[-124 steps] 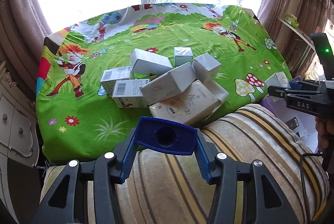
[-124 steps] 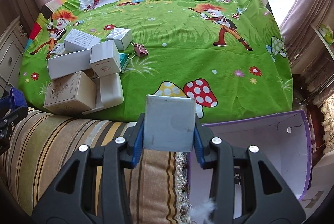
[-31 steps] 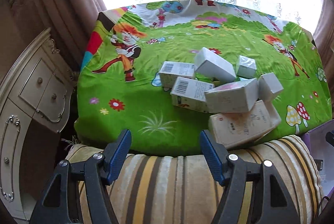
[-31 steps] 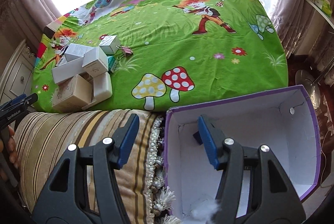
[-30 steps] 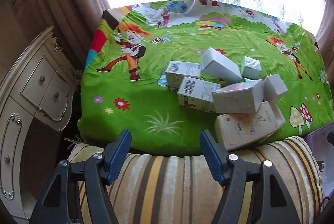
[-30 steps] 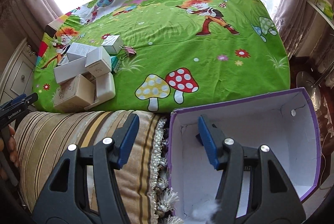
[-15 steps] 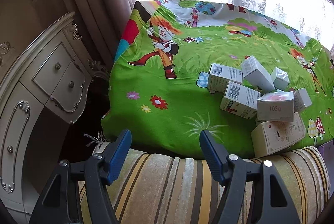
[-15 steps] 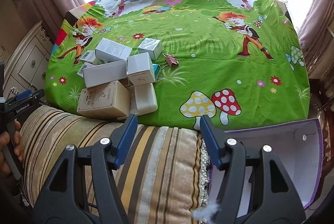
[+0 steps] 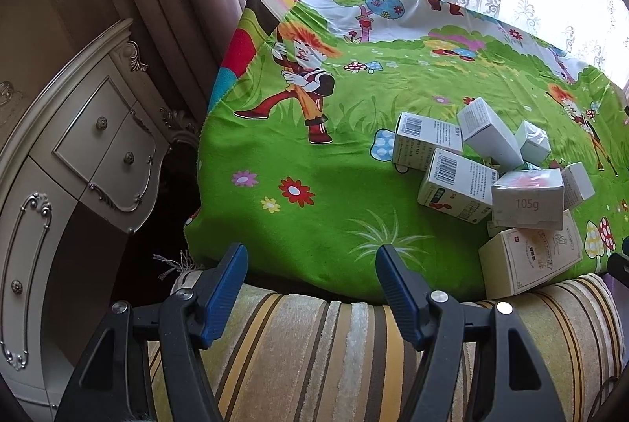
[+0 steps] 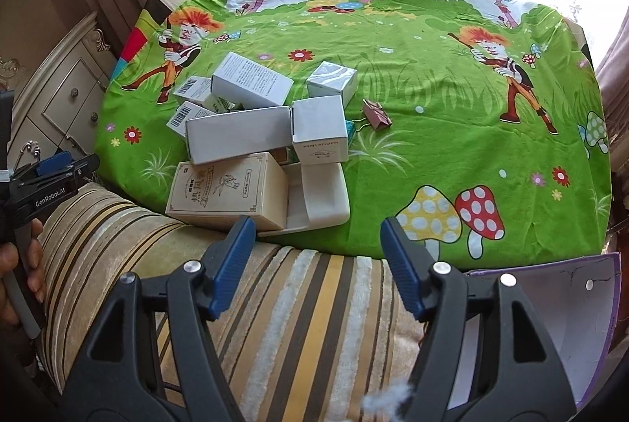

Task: Organize rigid objects
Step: 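Move both tools back to the pile of boxes on the bed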

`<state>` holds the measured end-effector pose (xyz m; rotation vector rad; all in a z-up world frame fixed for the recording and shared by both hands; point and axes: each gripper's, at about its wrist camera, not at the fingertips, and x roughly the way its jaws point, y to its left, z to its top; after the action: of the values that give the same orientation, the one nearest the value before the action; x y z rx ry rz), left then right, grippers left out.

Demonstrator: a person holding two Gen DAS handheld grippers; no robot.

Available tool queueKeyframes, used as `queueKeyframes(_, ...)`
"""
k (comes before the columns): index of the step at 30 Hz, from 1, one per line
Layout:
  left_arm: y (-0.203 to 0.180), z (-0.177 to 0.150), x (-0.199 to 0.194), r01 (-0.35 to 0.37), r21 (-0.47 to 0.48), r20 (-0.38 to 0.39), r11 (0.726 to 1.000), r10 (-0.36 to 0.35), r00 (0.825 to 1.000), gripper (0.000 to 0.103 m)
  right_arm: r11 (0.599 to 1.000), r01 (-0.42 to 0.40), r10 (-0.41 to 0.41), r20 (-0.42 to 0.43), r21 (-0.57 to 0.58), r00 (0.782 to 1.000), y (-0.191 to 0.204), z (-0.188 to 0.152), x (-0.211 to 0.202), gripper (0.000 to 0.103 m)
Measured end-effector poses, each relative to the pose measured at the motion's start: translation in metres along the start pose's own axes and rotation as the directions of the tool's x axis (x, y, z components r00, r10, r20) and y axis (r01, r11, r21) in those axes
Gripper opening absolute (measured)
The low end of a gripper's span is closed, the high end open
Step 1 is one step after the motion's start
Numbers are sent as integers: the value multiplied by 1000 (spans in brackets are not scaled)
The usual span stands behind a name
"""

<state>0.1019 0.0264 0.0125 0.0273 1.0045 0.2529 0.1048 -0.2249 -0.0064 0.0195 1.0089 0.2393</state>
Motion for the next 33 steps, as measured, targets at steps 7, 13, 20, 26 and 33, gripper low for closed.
queueKeyframes(7,-3,5,11,3,15,-20,1000,-2,1000,69,999,-16,15,-25,-28,1000,11,9,16,70)
queueKeyframes(13,-7,9,20,7,29,-37,1000,-6,999,69,999,-24,22,-58,-35,998,16,16,33,70)
queueKeyframes(20,-11,12,27,11,39,-50,999,-9,999,69,999,-36,34,-81,-28,996,16,22,47,75)
queueKeyframes(26,-13,14,31,13,47,-56,999,-10,998,69,998,-47,45,-79,-28,996,18,26,51,77)
queueKeyframes(33,-17,20,24,95,28,-22,995,-95,995,69,999,-39,38,-62,-20,997,18,32,53,78)
